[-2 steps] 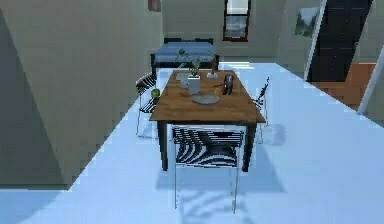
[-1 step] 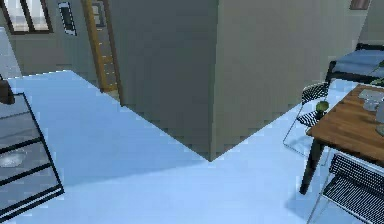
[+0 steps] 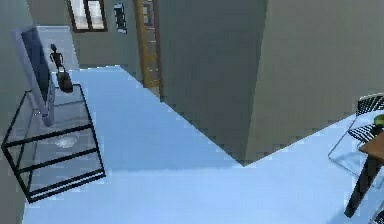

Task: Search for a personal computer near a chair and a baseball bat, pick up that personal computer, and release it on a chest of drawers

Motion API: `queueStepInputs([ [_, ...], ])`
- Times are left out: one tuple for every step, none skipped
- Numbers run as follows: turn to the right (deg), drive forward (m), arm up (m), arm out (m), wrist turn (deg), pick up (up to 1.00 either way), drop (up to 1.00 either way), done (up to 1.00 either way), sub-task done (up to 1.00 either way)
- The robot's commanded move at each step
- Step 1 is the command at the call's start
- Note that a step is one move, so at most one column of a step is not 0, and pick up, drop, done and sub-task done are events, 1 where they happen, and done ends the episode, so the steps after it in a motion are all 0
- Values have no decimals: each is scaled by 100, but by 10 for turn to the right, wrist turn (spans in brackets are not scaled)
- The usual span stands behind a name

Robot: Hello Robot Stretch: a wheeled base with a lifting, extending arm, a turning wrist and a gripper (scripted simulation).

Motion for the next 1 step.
queueStepInputs([
  [0, 100, 0, 0, 0, 0, 0, 0, 0],
])
